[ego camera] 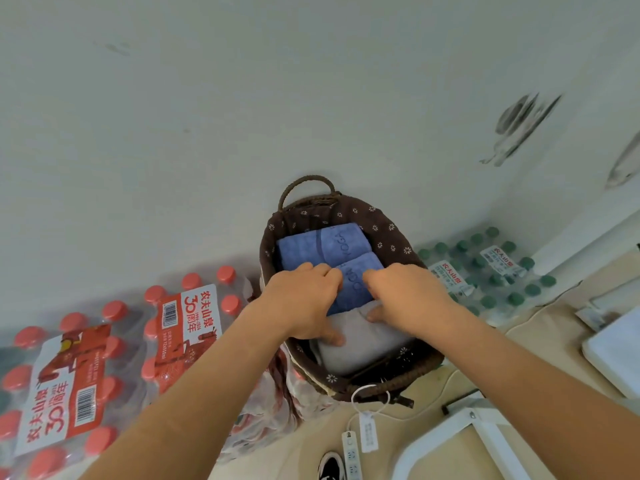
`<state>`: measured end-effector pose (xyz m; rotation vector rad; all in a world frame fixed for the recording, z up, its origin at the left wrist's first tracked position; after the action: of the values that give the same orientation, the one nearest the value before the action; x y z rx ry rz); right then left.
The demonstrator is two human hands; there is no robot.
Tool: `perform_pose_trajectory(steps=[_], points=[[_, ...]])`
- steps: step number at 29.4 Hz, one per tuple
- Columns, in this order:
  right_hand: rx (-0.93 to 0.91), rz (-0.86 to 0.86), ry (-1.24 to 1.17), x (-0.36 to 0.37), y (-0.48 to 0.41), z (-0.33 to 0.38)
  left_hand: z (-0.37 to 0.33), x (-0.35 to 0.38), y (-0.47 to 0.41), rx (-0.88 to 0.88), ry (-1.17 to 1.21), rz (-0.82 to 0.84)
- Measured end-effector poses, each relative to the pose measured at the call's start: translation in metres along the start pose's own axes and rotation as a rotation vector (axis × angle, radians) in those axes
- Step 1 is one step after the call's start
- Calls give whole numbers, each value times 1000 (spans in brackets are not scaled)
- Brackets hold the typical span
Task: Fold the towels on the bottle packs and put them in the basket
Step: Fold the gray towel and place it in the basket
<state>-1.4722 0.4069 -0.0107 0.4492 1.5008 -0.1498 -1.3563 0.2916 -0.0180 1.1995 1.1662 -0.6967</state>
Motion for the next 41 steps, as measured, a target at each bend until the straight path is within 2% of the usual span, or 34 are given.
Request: perform_pose_trajectory(steps=[2,5,7,10,14,18,22,24,27,30,34,39,41], points=[[-7,-114,117,0,-2,1,-10,2,1,-25,-31,4],[-147,-176,81,3,-5,1,-23,7,4,-45,-78,-12],[-180,-94,7,7,-4,-2,-26,8,6,-52,-82,-13],[-131,96,-52,11,-5,-5,-30,12,9,-64,-73,-30],[-135,161,18,14,-4,-4,-36,19,16,-104,-57,-21],[-132,53,158,9,0,-2,-37,21,13,-130,-109,71],[-122,63,77,4,5,-4,-31,16,12,-95,-83,93],[-106,83,10,0,7,-8,-26,12,13,-72,-41,45],[-90,76,-17,1,7,-10,-24,11,14,-64,-104,-48],[-70,85,-46,5,7,-8,-25,15,12,-94,-98,2],[-31,92,-133,7,5,-11,-25,11,11,-114,-62,-24],[-4,-103,-80,6,-3,-13,-25,9,17,-110,-16,-135],[-43,-114,-57,10,-6,-10,-26,11,17,-91,-3,-129]])
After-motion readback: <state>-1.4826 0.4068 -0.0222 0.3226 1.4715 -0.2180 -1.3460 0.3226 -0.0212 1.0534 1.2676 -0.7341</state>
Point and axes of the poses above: each hand's wrist, its own y-axis away from the middle knuckle, its own x-axis out of the palm, z = x × y, the point moved 1 cm from there along -y, towards the middle knuckle, and after that the axes turned 3 degrees about -z, right-handed, at the moved point
